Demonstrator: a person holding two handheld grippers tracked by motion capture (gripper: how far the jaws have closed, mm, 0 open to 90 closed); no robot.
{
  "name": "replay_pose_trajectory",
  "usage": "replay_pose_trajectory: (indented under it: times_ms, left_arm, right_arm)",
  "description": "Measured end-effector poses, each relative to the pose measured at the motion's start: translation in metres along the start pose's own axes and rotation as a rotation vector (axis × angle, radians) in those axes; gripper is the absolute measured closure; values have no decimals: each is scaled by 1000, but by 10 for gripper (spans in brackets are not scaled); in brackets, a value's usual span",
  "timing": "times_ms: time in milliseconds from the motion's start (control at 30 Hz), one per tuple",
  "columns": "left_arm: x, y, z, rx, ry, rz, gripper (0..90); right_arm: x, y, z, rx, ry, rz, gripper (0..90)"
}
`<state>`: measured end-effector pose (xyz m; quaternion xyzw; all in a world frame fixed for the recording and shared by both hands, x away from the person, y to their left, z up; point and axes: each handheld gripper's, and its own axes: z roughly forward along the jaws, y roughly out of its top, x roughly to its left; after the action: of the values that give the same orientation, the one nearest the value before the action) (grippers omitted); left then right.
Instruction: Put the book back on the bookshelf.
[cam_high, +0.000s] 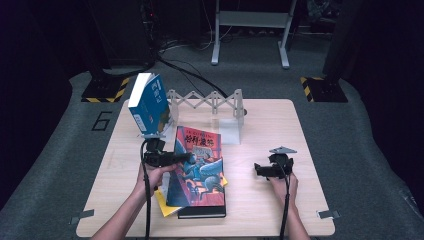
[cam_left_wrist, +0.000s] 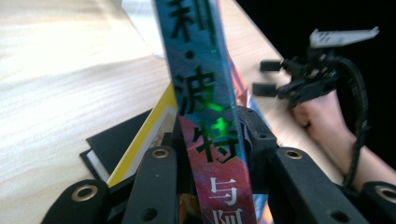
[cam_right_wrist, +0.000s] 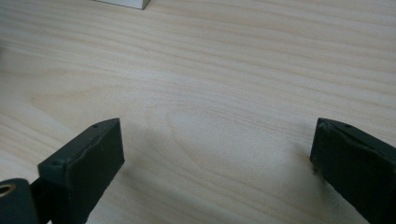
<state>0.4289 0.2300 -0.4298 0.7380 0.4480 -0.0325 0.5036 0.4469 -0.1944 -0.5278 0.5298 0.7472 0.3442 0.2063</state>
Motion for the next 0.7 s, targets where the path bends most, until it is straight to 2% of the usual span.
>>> replay_pose_trajectory:
  times_ms: [67,100,167,433,567,700]
  left_arm:
    - [-3,3,-4,-26,-5,-9,735]
    - [-4,5,-6,-23,-9,2,738]
    - [-8,9,-11,-41,-12,15,744]
    - [-18,23,-30,-113,0,55,748]
    - [-22,29,-41,-158,21,76,748]
    - [-24,36,-53,-225,73,89,748]
  right_arm:
    - [0,0,-1,-6,7,33,33]
    - [-2,-1,-1,-12,11,27,35]
    - [-3,-1,-2,-14,15,48,40]
    - [-1,-2,-2,-14,3,34,42]
    - [-1,-1,-2,-15,3,25,42]
    - [-1,-2,-2,-16,5,27,42]
